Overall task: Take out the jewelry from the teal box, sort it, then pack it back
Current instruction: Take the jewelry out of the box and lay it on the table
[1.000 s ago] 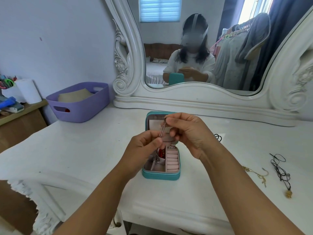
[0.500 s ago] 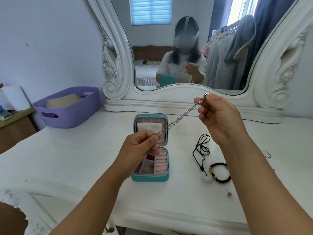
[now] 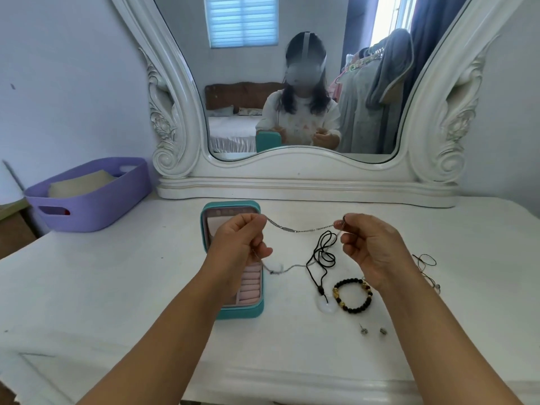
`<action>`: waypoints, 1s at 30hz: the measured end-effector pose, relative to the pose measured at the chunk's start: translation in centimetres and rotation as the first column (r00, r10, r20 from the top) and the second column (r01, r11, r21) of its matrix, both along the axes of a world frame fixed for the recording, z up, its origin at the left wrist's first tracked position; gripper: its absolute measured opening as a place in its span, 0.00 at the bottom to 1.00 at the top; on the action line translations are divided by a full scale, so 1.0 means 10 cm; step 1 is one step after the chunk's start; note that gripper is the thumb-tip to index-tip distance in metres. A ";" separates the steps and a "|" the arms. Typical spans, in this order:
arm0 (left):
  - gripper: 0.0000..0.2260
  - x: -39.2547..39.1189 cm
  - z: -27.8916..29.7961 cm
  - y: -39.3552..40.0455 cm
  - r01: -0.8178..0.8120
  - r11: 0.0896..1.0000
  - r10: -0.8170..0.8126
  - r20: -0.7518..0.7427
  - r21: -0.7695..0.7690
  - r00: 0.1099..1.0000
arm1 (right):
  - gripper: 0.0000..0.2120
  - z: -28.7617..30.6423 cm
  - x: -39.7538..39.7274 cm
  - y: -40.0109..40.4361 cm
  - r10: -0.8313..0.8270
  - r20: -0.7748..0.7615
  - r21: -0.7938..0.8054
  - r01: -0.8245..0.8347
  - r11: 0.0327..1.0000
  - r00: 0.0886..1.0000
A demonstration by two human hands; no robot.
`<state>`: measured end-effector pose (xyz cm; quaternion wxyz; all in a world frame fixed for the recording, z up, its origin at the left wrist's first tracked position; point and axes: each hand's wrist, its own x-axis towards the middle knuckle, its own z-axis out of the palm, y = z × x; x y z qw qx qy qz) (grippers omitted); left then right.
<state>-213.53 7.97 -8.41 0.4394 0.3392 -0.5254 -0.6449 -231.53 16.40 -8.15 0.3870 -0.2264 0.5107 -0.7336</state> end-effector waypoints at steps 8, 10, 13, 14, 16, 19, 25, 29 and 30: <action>0.05 -0.35 0.20 -0.15 0.126 0.989 -0.104 0.257 -0.072 0.961 | 0.04 -0.10 -0.07 0.26 0.045 -0.155 0.062 -0.036 0.997 0.987; 0.07 -0.41 0.22 -0.18 0.177 0.982 -0.151 0.284 -0.067 0.947 | 0.04 -0.12 -0.07 0.29 0.056 -0.153 0.062 -0.047 0.997 0.987; 0.09 -0.45 0.19 -0.25 0.233 0.954 -0.136 0.419 -0.189 0.898 | 0.05 -0.15 -0.05 0.31 0.094 -0.145 0.053 -0.087 0.995 0.985; 0.11 -0.43 0.16 -0.28 0.266 0.919 -0.082 0.518 -0.292 0.852 | 0.05 -0.16 -0.02 0.32 0.107 -0.144 0.051 -0.101 0.994 0.984; 0.15 -0.39 0.07 -0.38 0.380 0.789 0.067 0.682 -0.483 0.728 | 0.04 -0.18 0.03 0.32 0.127 -0.150 0.059 -0.120 0.991 0.981; 0.17 -0.30 0.00 -0.53 0.546 0.625 0.231 0.800 -0.558 0.553 | 0.04 -0.19 0.16 0.34 0.162 -0.190 0.097 -0.146 0.984 0.968; 0.22 -0.19 -0.05 -0.70 0.706 0.531 0.376 0.877 -0.469 0.300 | 0.06 -0.28 0.48 0.31 0.229 -0.376 0.254 -0.138 0.957 0.898; 0.23 -0.26 -0.09 -0.70 0.658 0.571 0.356 0.870 -0.492 0.342 | 0.05 -0.37 0.62 0.30 0.233 -0.437 0.298 -0.105 0.949 0.869; 0.24 -0.29 -0.12 -0.68 0.653 0.591 0.328 0.880 -0.474 0.343 | 0.04 -0.40 0.64 0.29 0.235 -0.472 0.312 -0.089 0.946 0.850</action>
